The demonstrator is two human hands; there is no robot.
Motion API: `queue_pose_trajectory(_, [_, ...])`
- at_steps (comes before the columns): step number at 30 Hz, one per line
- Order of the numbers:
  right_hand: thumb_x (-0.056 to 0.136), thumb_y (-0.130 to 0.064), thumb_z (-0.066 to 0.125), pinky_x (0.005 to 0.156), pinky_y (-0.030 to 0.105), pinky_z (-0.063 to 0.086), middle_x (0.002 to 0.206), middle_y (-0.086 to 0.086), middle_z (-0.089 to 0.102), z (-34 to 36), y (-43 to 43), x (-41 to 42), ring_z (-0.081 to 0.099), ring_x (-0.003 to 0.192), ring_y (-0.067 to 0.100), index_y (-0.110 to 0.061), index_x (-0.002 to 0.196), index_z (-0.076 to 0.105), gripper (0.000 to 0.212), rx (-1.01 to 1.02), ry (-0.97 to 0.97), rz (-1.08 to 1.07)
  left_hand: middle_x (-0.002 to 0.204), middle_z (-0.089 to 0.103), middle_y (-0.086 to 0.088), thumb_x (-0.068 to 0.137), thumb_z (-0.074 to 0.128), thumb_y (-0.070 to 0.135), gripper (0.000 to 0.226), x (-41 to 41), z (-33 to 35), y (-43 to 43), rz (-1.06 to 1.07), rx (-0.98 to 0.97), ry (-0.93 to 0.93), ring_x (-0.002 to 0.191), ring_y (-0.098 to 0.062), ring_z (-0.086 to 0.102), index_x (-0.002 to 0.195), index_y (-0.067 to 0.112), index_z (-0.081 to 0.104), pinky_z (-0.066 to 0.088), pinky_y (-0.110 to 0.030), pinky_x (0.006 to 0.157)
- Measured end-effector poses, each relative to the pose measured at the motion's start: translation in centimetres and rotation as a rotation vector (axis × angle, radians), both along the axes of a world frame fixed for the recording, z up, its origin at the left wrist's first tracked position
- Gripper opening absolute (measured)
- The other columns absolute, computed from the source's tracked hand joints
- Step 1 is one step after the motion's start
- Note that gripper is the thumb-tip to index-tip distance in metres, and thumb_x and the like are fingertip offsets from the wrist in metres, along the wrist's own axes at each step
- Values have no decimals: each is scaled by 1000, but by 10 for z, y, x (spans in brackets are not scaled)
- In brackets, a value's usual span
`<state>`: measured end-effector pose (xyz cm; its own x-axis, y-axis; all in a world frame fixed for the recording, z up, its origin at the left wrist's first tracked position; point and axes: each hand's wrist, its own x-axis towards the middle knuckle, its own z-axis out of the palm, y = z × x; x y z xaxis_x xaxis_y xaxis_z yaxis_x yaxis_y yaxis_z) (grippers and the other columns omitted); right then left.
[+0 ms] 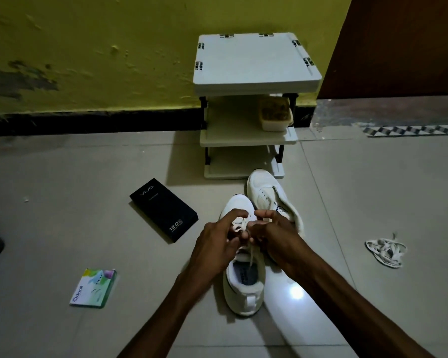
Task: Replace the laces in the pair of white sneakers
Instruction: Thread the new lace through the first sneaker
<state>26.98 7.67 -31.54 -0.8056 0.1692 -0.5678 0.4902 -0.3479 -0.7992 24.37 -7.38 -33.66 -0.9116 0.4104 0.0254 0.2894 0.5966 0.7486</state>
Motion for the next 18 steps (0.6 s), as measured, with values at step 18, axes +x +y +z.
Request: queue_pose_trajectory(18, [76,-18,70,55,27,49,66,-5,59,6,-3,8,58,60,17,-32,104,40,43,1111,520,522,76,59,7,82,59,-3,56,-9,9,6,-130,-33,-160,72,-13,59,118,29,30,51,-28,69])
